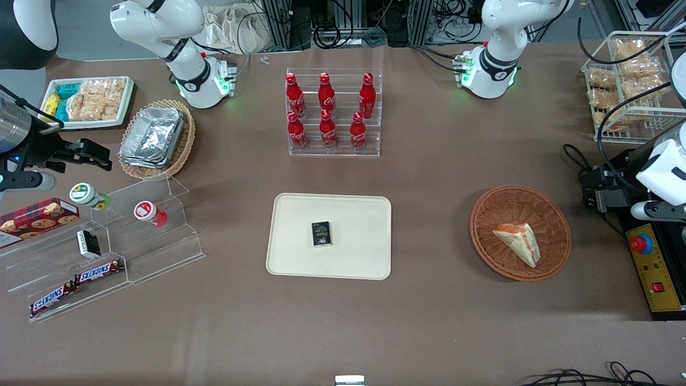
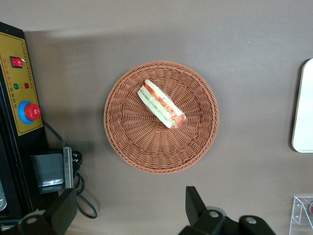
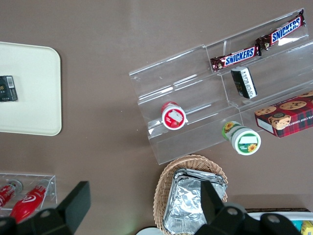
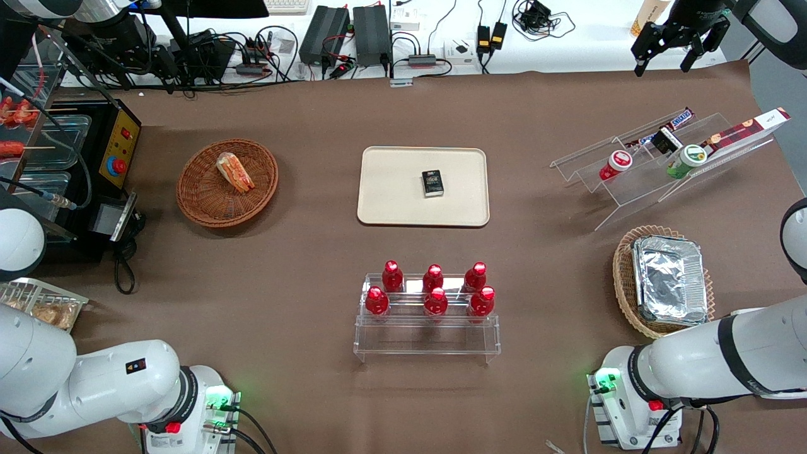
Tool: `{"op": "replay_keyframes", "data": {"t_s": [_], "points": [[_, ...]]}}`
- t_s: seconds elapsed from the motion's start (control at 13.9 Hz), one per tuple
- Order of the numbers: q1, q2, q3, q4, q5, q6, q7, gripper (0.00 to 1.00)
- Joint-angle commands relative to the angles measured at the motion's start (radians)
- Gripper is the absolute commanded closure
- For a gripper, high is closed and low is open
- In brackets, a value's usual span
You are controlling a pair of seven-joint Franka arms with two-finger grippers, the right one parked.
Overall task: Place sandwich from basket to tray
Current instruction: 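Move the left gripper down over the wrapped sandwich in the wicker basket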
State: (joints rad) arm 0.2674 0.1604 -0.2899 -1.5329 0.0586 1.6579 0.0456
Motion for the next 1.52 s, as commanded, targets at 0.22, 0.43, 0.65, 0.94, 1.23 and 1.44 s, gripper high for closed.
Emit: {"op": "replay_keyframes", "data": {"t_s": [0.22, 0.43, 0.65, 0.94, 1.23, 1.44], "points": [[0.010, 0.013, -0.009, 0.016, -0.014, -0.024, 0.019, 0.01], [0.010, 0.019, -0.009, -0.012, -0.016, -0.026, 0.019, 0.01], [0.010, 0.016, -0.009, -0.114, -0.042, 0.054, -0.013, 0.01], [0.010, 0.020, -0.009, -0.292, -0.049, 0.311, -0.225, 0.01], [0.010, 0.036, -0.009, -0.418, -0.049, 0.477, -0.334, 0.01], [0.010, 0.074, -0.009, -0.507, -0.049, 0.682, -0.444, 0.01]]}}
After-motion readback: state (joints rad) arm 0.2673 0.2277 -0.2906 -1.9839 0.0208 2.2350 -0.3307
